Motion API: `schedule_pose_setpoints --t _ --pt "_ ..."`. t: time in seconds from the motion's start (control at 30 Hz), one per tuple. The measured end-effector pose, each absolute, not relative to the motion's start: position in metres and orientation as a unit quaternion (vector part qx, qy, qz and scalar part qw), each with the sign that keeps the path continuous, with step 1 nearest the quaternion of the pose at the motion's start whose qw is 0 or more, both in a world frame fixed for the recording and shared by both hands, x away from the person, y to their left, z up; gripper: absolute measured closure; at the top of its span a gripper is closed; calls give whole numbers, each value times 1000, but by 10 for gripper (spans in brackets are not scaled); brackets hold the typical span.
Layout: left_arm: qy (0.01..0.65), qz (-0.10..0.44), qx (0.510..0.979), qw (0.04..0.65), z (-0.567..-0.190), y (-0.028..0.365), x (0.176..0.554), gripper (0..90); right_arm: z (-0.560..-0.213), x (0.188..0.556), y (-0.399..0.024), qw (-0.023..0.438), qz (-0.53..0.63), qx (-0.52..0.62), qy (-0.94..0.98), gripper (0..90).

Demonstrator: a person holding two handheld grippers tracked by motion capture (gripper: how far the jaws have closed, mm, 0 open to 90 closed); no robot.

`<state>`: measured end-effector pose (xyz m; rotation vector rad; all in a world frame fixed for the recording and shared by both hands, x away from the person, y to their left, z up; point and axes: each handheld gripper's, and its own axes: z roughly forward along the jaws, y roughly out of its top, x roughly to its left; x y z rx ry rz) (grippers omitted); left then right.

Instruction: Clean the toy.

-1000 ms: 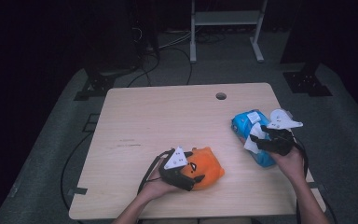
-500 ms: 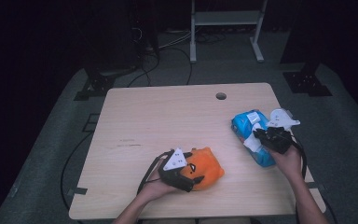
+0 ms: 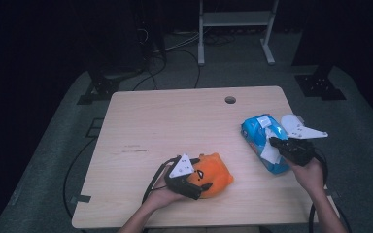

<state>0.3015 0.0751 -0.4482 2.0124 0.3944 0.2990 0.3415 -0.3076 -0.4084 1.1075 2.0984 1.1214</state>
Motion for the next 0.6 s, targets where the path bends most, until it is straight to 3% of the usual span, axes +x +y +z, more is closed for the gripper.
schedule_pose_setpoints --t 0.27,0.6 --pt "166 124 835 509 -449 76 302 102 -393 319 -305 244 441 376 777 862" --pt "166 124 834 512 -450 77 303 102 -363 266 -260 206 485 278 803 862"
